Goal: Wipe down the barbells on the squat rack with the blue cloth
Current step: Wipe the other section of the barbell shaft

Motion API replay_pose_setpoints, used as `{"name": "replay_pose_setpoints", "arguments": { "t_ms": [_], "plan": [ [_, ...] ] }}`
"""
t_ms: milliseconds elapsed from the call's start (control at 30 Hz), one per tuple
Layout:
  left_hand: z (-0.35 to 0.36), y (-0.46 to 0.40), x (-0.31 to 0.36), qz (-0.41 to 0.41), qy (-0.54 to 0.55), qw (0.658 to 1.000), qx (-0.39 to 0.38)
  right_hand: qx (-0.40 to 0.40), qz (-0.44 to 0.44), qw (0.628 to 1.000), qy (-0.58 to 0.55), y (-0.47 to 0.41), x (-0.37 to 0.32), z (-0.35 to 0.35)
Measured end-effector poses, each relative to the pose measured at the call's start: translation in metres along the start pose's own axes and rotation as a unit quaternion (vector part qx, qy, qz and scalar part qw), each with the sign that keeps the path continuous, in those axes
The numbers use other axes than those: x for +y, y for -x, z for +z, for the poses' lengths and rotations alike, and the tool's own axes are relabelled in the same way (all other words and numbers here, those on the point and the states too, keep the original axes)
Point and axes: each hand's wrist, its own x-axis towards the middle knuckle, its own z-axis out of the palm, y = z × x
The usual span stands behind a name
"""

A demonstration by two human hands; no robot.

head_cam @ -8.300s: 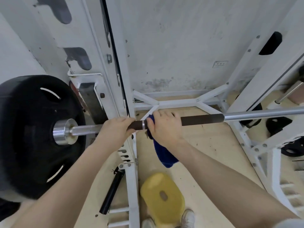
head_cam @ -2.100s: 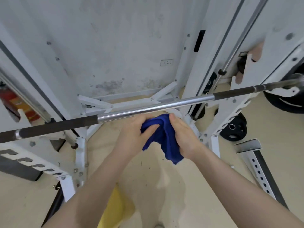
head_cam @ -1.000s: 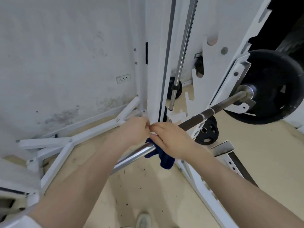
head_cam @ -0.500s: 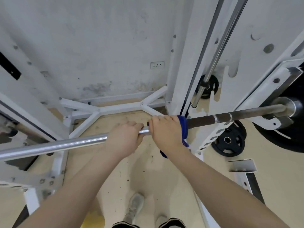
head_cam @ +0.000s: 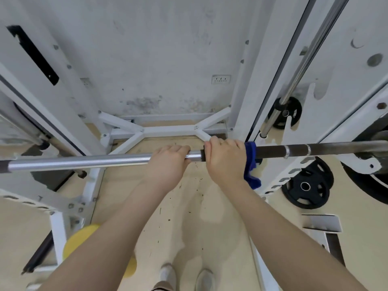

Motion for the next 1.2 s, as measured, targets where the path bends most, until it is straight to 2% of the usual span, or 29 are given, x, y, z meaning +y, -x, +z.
{"name": "replay_pose_setpoints", "arguments": {
  "t_ms": [133, 167, 267, 300, 400, 467, 633, 733, 833, 900, 1000, 1100, 1200],
  "plan": [
    [-0.003, 0.000, 0.000, 0.006, -0.007, 1.000, -0.001, -0.067, -0.135, 0.988, 0.018, -0.002, 0.030, -0.008],
    [-0.004, -0.001, 0.000, 0.007, -0.014, 1.000, -0.003, -0.081, -0.129, 0.988, 0.028, -0.004, 0.046, -0.014],
    [-0.007, -0.001, 0.002, 0.011, -0.022, 1.000, 0.000, -0.068, -0.001, 0.996, 0.054, -0.002, 0.074, -0.030],
    [-0.006, -0.001, 0.003, 0.016, -0.018, 1.000, 0.006, -0.077, 0.014, 0.995, 0.066, -0.003, 0.070, -0.028],
    [-0.004, -0.004, 0.008, 0.039, 0.008, 0.999, 0.011, -0.106, 0.021, 0.993, 0.036, -0.003, 0.020, -0.016],
    [-0.002, -0.008, 0.009, 0.040, 0.016, 0.999, 0.006, -0.092, 0.010, 0.996, 0.009, -0.002, -0.004, -0.009],
    [-0.002, -0.014, 0.008, 0.037, 0.017, 0.999, 0.004, -0.155, -0.045, 0.987, 0.003, -0.008, 0.020, -0.014],
    [-0.004, -0.012, 0.004, 0.052, 0.028, 0.998, 0.011, -0.123, -0.001, 0.992, -0.013, -0.011, 0.031, -0.021],
    [-0.003, -0.010, 0.001, 0.067, 0.046, 0.996, 0.023, -0.112, 0.026, 0.993, 0.040, -0.011, 0.032, -0.019],
    [0.000, -0.009, 0.002, 0.062, 0.047, 0.996, 0.031, -0.110, 0.016, 0.990, 0.088, -0.013, 0.013, -0.017],
    [0.002, -0.011, 0.002, 0.060, 0.040, 0.997, 0.041, -0.071, -0.044, 0.994, 0.072, -0.005, -0.017, -0.007],
    [0.002, -0.013, -0.001, 0.070, 0.041, 0.996, 0.036, -0.054, -0.066, 0.995, 0.060, -0.005, 0.016, -0.007],
    [0.002, -0.013, -0.003, 0.082, 0.052, 0.994, 0.046, -0.066, -0.015, 0.992, 0.103, 0.000, 0.055, -0.018]
  ]
}}
